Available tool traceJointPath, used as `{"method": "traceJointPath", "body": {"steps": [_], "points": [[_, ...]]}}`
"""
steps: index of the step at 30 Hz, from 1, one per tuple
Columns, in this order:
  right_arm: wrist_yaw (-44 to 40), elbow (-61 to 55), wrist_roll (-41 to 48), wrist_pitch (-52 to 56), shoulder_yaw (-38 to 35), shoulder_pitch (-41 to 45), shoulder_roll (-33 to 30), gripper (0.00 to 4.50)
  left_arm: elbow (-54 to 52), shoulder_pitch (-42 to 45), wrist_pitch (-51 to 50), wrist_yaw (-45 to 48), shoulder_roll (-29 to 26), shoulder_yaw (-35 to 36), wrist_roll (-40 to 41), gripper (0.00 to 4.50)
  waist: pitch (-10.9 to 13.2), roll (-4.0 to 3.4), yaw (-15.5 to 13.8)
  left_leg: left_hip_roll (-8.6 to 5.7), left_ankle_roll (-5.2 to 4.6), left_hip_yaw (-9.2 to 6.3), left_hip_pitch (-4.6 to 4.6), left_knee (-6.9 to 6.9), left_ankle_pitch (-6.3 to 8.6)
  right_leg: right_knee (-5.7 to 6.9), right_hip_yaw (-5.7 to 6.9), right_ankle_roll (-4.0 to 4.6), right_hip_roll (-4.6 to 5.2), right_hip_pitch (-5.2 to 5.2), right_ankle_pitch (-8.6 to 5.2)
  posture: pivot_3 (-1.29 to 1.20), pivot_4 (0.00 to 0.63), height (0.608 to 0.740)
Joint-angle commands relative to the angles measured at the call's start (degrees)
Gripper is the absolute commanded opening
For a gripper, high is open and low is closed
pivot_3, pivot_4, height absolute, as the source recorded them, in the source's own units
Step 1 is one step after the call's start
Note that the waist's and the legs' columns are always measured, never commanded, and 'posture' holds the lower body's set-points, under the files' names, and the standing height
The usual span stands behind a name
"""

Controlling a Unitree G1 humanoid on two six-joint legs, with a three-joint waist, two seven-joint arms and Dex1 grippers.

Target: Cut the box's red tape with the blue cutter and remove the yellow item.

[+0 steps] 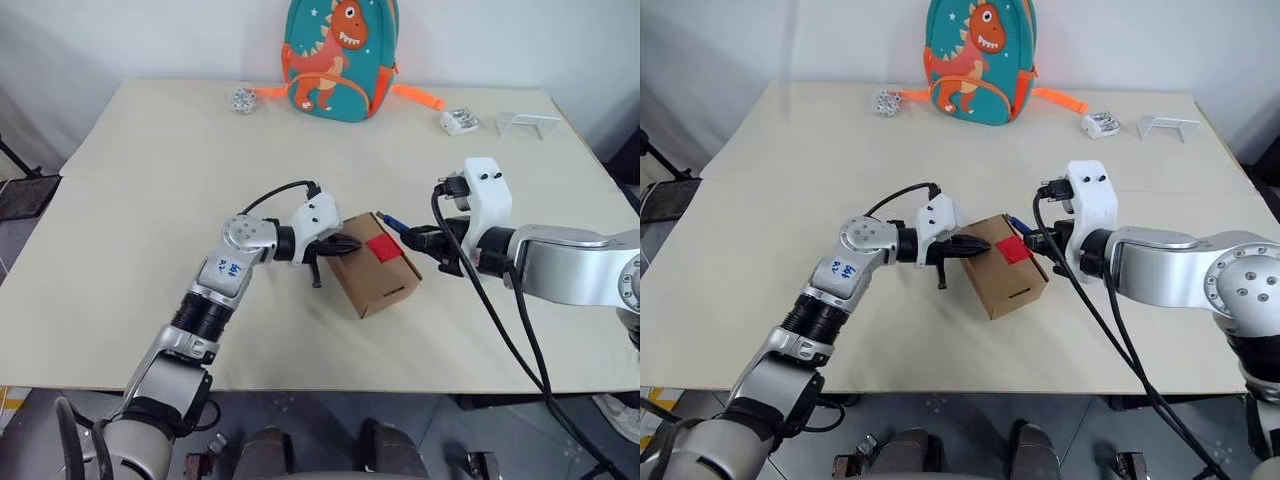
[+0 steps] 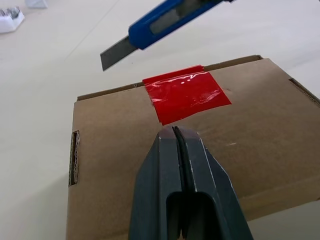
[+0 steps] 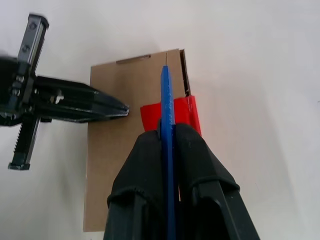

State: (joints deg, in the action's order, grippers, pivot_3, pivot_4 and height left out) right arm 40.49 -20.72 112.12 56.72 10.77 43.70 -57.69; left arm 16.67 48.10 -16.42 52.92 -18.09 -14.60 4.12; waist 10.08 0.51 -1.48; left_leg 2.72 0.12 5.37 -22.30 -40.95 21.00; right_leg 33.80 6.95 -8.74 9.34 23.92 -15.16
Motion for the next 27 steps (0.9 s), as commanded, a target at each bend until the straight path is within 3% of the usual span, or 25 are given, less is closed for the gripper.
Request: {"method": "traceJointPath", "body": {"steps": [1,27], "points": [[0.37,0.88,0.88,1.38,0.05,1.68,0.15,0.11,-1.64,-0.29,-3.21,-0.87,-0.38,-1.04,-1.27,0.00,0.00,0.00,-0.08,0.00,0.00,0.00,0.00,0.00,0.00,0.00,0.00,0.00,0.00,0.00,0.00,0.00,0.150,0.740],[-3.85,6.66,-3.77,4.23,-1.46,5.81,2.44,0.11,-7.08,-2.06,-8.57,-1.99,-0.39,-1.25,-0.60,0.00,0.00,0.00,-0.09,0.01,0.00,0.01,-0.01,-0.01,0.00,0.02,0.00,0.00,0.00,0.02,0.00,0.00,0.150,0.740]]}}
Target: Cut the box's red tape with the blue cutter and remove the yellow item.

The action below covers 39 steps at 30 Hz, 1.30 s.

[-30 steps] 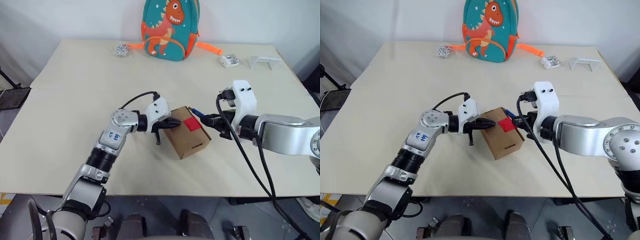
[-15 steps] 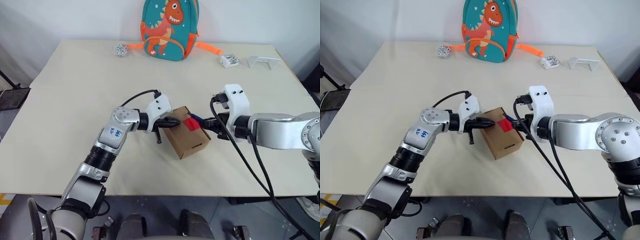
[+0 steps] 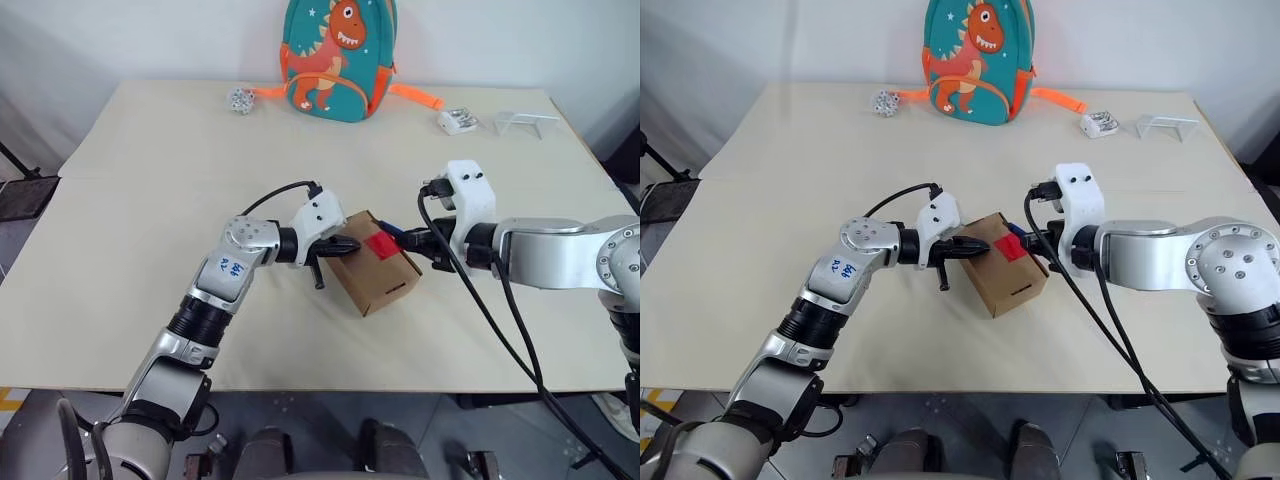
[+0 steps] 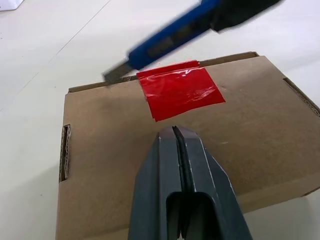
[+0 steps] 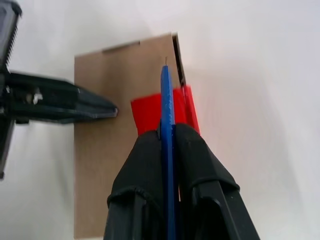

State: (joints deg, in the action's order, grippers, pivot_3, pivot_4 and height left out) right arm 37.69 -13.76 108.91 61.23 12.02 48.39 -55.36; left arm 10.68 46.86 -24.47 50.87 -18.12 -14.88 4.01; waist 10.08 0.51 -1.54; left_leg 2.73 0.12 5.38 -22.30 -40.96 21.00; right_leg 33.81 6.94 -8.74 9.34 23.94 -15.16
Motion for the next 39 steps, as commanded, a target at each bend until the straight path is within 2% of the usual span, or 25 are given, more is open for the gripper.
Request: {"method": "traceJointPath", "body": {"steps": [1,17,39], "points": [[-1.43,-0.13,-1.13,-0.17,-2.81,1.03,0.25,0.11,-1.15,-0.81,-0.58,0.02,-0.34,-0.96,-0.48,0.00,0.00,0.00,-0.03,0.00,0.00,0.00,0.00,0.00,0.00,-0.01,0.00,0.00,0.00,0.00,0.00,0.00,0.150,0.740],[-5.83,1.93,-9.02,2.78,-4.19,-1.92,3.37,0.11,-1.67,-0.53,-0.91,0.03,-0.87,-1.03,-0.53,0.00,0.00,0.00,0.05,0.00,0.00,0.00,0.00,0.02,0.00,0.00,0.01,0.00,0.00,0.01,0.00,0.00,0.150,0.740],[-6.14,1.02,-10.27,4.36,-7.02,-0.98,5.55,0.11,-1.52,-0.27,-0.77,0.18,-1.15,-1.20,-0.63,0.00,0.00,0.00,0.07,0.00,0.00,0.01,0.00,0.02,0.00,0.00,0.01,0.00,0.00,0.01,0.00,0.00,0.150,0.740]]}}
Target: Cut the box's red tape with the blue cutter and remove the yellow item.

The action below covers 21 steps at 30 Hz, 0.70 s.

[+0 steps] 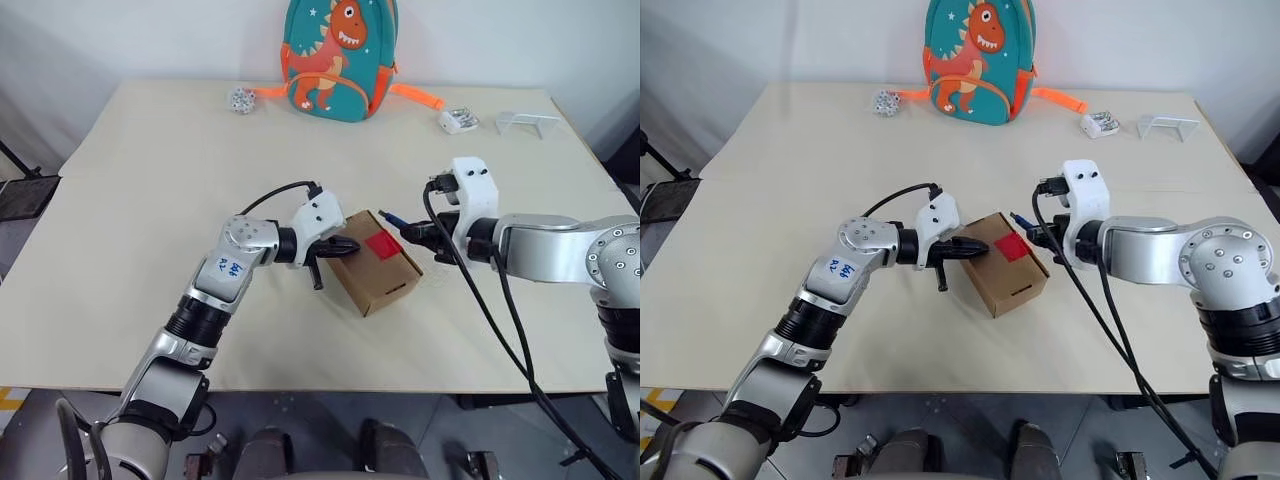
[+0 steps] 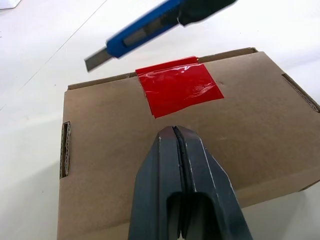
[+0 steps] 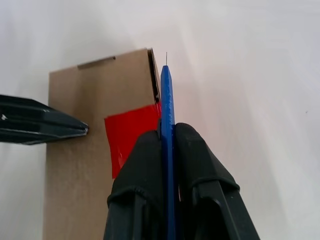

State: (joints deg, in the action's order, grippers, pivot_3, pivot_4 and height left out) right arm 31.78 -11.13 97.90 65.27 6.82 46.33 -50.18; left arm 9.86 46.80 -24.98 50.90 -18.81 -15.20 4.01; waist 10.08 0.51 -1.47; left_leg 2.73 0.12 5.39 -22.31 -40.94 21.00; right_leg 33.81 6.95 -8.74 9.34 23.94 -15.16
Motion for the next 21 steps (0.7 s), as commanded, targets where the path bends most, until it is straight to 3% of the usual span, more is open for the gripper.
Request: {"method": "traceJointPath", "body": {"steps": [1,21], "points": [[-0.21,-1.73,0.66,0.39,-1.81,0.83,0.59,0.11,-0.74,-0.21,-0.26,0.20,-0.46,-0.91,-0.63,0.00,0.00,0.00,0.00,0.00,0.00,0.00,0.00,0.00,0.00,0.00,0.00,0.00,0.00,0.00,0.00,0.00,0.150,0.740],[-1.22,-2.37,-0.30,2.87,-1.94,-2.11,1.58,0.11,-0.94,-0.25,-0.63,0.27,-0.99,-0.97,-0.79,0.00,0.00,0.00,-0.01,0.00,0.00,0.00,0.01,0.00,0.00,0.01,0.00,0.00,0.00,0.00,0.00,0.00,0.150,0.740]]}}
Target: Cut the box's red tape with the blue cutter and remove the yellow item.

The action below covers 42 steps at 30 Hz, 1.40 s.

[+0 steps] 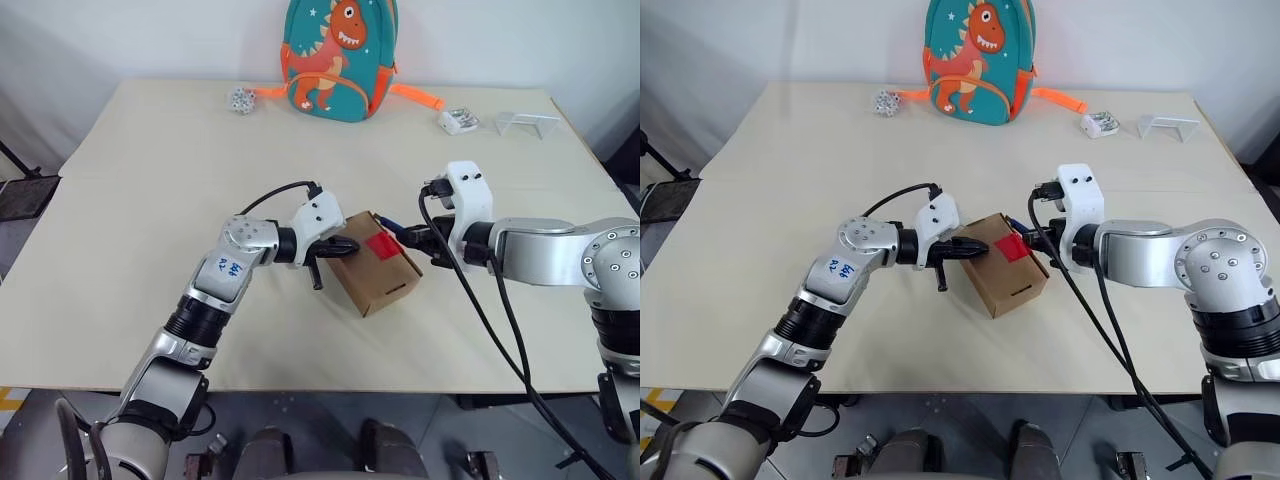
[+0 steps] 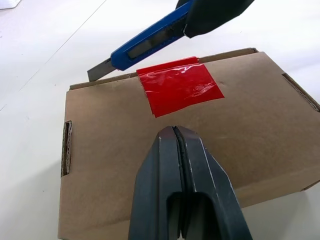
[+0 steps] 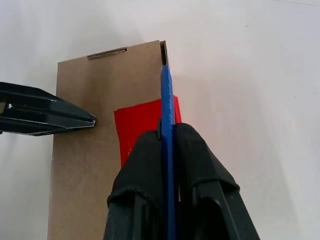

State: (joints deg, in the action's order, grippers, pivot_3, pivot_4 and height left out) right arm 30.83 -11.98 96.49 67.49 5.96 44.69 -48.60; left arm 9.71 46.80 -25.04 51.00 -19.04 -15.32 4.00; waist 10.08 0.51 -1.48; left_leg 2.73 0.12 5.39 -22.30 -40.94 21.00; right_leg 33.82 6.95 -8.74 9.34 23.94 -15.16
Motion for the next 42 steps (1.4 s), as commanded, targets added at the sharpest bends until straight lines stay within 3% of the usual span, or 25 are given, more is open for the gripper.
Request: {"method": "traceJointPath", "body": {"steps": [1,25,42], "points": [[-0.28,-1.61,1.10,0.63,-1.12,-0.54,0.05,0.11,-0.80,-0.26,-0.58,0.14,-0.76,-0.84,-0.77,0.00,0.00,0.00,0.02,0.00,0.00,0.00,0.00,0.00,0.00,0.00,0.00,0.00,0.00,0.00,0.00,0.00,0.150,0.740],[-2.96,0.23,-4.08,1.57,-4.73,4.49,0.31,0.11,-1.18,-0.34,-0.99,0.48,-0.85,-1.09,-0.59,0.00,0.00,0.00,0.01,0.00,0.00,0.01,0.00,0.02,0.00,0.00,0.00,0.00,0.00,0.00,0.00,0.00,0.150,0.740],[-0.59,-2.40,-0.74,2.06,-3.89,-0.64,1.19,0.11,-1.45,-0.33,-1.30,0.57,-0.92,-1.29,-0.60,0.00,0.00,0.00,0.03,0.00,0.00,0.01,0.00,0.01,0.00,0.00,0.00,0.00,0.00,0.00,0.00,0.00,0.150,0.740]]}}
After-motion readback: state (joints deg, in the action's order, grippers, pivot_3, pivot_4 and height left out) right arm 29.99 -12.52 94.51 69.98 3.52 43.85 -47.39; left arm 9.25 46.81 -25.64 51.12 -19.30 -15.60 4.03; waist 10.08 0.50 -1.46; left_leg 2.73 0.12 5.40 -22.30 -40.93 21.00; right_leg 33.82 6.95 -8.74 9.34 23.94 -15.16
